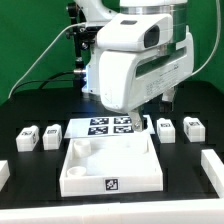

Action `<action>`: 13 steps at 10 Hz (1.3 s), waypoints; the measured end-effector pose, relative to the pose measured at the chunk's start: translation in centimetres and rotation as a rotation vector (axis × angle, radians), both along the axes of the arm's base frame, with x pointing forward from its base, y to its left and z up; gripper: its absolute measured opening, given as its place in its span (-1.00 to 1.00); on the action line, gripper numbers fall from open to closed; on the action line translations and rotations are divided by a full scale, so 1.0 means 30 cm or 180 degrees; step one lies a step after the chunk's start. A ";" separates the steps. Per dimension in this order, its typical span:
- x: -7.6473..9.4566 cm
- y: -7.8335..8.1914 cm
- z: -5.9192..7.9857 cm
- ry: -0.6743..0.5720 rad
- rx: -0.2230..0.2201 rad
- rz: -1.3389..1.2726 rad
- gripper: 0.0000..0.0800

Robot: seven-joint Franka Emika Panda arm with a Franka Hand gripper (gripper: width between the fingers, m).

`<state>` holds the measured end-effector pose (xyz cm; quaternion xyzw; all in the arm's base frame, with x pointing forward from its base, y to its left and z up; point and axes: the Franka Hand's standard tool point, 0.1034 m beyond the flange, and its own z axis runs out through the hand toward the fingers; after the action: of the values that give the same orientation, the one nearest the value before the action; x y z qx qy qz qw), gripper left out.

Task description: Assemble one leg

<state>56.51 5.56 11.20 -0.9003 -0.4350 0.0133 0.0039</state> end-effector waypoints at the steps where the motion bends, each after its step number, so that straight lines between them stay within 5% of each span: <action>1: 0.000 0.000 0.000 0.0000 0.0000 0.0000 0.63; 4: -0.014 0.000 -0.001 0.0001 -0.0004 0.0306 0.63; 8: -0.248 -0.070 -0.063 0.0020 0.0021 0.2030 0.63; 13: -0.275 -0.118 -0.087 0.0049 0.0024 0.2395 0.63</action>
Offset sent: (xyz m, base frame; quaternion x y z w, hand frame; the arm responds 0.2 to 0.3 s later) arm 0.0000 0.0000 0.0000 0.0000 0.0000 -0.1147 0.9934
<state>48.26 2.02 8.57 -0.6773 -0.7354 0.0189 0.0053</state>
